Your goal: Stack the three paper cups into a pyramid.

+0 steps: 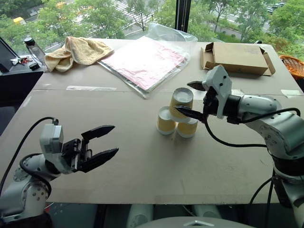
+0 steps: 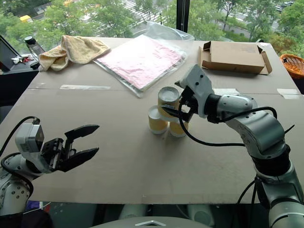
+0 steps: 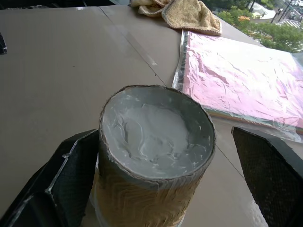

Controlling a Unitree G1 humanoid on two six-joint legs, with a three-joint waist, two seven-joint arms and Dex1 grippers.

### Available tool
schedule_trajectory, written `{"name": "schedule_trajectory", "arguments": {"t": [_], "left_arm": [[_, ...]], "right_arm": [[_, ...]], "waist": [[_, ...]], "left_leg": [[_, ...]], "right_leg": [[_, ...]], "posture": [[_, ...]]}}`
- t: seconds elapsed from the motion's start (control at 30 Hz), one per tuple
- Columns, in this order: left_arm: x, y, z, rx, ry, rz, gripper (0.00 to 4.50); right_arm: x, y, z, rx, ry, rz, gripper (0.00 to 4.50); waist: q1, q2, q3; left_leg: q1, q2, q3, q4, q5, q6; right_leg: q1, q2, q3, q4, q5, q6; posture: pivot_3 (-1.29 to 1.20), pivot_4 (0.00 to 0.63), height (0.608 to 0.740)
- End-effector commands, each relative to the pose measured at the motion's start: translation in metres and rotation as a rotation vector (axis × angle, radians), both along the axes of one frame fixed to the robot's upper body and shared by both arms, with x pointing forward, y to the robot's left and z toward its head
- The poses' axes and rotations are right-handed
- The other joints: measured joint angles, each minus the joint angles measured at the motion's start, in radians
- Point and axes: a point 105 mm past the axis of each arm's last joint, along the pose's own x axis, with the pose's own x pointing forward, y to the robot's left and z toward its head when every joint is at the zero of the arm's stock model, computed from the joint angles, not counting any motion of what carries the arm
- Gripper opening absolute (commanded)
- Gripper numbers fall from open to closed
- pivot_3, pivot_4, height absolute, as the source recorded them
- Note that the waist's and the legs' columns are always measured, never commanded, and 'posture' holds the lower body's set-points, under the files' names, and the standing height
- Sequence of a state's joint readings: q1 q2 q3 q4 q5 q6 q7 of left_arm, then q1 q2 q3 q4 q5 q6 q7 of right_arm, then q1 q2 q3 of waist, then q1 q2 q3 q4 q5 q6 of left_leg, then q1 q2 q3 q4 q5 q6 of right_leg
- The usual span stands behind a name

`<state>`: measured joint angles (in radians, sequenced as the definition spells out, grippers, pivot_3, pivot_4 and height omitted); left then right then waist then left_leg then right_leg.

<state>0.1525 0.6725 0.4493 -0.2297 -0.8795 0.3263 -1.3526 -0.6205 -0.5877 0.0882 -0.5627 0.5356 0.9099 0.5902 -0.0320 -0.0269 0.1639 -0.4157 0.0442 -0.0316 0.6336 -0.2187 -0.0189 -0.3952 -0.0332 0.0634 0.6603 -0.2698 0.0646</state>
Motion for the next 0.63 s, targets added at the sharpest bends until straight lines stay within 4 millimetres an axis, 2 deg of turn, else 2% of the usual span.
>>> {"name": "schedule_trajectory", "arguments": {"t": [0.03,0.17,0.3,0.5,0.63], "left_arm": [[0.002,-0.011,0.004,-0.001,-0.007,-0.016,4.5],[0.014,-0.012,-0.011,0.053,0.047,0.055,4.5],[0.02,-0.005,-0.023,0.081,0.086,0.115,4.5],[0.025,0.011,-0.05,0.223,0.146,0.235,4.5],[0.023,0.01,-0.054,0.25,0.162,0.228,4.5]], "right_arm": [[-0.022,-0.013,0.023,0.06,-0.099,0.034,4.48],[-0.036,-0.046,0.021,0.168,-0.064,-0.059,4.48],[-0.06,-0.075,-0.005,0.205,0.004,-0.136,4.48],[-0.097,-0.123,-0.084,0.082,0.152,-0.322,4.48],[-0.109,-0.133,-0.114,0.063,0.196,-0.372,4.48]], "waist": [[0.0,0.0,0.0],[0.002,-0.001,0.0],[0.01,-0.002,-0.002],[0.017,-0.002,-0.002],[0.011,-0.003,-0.003]], "left_leg": [[0.0,0.0,0.0,0.0,0.0,0.0],[0.0,0.0,-0.001,0.0,0.0,0.0],[0.0,0.0,-0.001,0.0,0.0,0.0],[0.002,0.0,0.0,0.0,0.0,0.0],[0.004,0.001,0.002,0.001,0.0,0.0]], "right_leg": [[0.0,0.0,0.0,0.0,0.0,0.0],[0.0,0.0,0.0,0.0,0.0,0.0],[0.001,0.0,-0.001,0.0,0.0,0.0],[0.002,0.0,0.0,0.0,0.0,0.0],[0.003,0.0,0.002,0.0,-0.002,-0.003]], "posture": [[0.0,0.15,0.74],[0.0,0.15,0.74],[0.0,0.15,0.74],[0.0,0.15,0.74],[0.0,0.15,0.74]]}}
